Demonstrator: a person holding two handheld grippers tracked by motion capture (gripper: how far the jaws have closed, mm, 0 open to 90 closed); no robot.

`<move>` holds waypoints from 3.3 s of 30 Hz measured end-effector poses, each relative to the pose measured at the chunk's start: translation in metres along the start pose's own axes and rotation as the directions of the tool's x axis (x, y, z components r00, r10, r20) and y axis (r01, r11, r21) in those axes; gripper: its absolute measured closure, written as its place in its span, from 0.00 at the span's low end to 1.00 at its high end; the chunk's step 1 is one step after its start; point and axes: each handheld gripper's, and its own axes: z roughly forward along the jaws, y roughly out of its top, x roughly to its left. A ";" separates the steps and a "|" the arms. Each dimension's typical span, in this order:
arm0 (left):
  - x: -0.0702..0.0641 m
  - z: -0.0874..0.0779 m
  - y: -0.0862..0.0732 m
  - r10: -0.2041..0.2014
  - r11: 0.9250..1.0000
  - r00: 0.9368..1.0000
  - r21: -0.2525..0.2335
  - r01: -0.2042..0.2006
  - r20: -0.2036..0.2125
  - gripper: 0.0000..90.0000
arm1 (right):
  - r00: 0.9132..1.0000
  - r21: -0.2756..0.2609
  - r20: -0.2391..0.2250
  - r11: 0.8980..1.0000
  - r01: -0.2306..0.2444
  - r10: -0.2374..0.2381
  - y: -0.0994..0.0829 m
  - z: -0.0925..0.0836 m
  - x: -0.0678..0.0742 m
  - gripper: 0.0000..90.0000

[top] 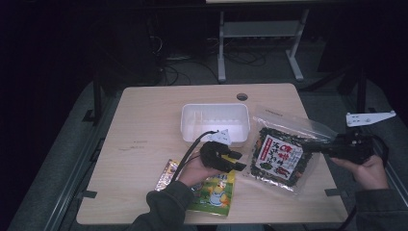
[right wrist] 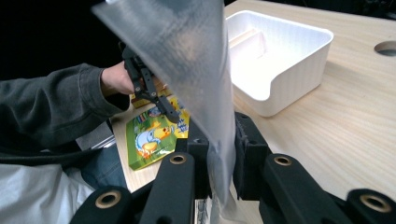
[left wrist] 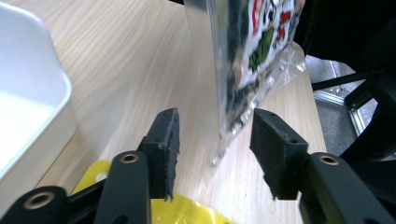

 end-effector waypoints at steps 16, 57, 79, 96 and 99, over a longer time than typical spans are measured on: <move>-0.016 -0.036 -0.017 0.024 0.999 0.995 0.032 -0.022 -0.093 0.39 | 0.998 -0.017 0.054 1.000 0.025 -0.024 0.025 0.002 0.007 0.88; -0.024 -0.102 -0.076 -0.022 0.999 0.972 0.026 0.029 -0.235 0.25 | 0.989 -0.014 0.129 0.997 0.072 -0.069 0.092 0.054 0.010 0.88; -0.023 -0.116 -0.095 -0.053 0.998 0.966 0.010 0.057 -0.254 0.25 | 0.981 -0.028 0.172 0.995 0.091 -0.085 0.123 0.088 0.004 0.88; -0.021 -0.124 -0.098 -0.065 0.998 0.963 -0.004 0.066 -0.263 0.25 | 0.966 -0.042 0.239 0.993 0.109 -0.096 0.149 0.129 -0.002 0.88; -0.020 -0.125 -0.098 -0.068 0.998 0.962 -0.007 0.068 -0.265 0.25 | 0.965 -0.052 0.247 0.993 0.103 -0.087 0.150 0.133 -0.004 0.88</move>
